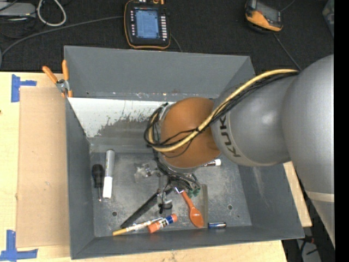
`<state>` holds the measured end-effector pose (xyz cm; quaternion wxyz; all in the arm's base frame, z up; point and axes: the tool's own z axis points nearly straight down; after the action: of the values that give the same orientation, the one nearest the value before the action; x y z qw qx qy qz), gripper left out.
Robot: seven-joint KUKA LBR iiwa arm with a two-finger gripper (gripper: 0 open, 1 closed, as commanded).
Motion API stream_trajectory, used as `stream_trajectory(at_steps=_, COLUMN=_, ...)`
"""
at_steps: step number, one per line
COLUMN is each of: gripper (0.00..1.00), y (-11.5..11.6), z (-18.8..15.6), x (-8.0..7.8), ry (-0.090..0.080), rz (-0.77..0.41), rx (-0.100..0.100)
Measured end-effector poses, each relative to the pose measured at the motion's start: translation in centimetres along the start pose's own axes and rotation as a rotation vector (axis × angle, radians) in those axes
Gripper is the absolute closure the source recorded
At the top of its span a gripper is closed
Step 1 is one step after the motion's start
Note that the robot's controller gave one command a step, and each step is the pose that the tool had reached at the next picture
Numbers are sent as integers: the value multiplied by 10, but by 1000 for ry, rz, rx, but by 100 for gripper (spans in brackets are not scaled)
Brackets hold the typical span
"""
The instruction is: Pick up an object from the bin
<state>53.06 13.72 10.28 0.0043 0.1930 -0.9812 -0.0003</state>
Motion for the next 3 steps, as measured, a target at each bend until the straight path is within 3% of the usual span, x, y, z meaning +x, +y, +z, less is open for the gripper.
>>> stream_trajectory(at_steps=1, gripper=0, y=2, z=4, x=2, ry=5, rz=3, rx=-1)
stream_trajectory(at_steps=2, gripper=0, y=-19, z=34, x=-4, ry=11, rz=-154, rx=-4)
stream_trajectory(at_steps=3, gripper=100, y=-25, z=33, x=-6, ry=6, rz=0, rx=-3)
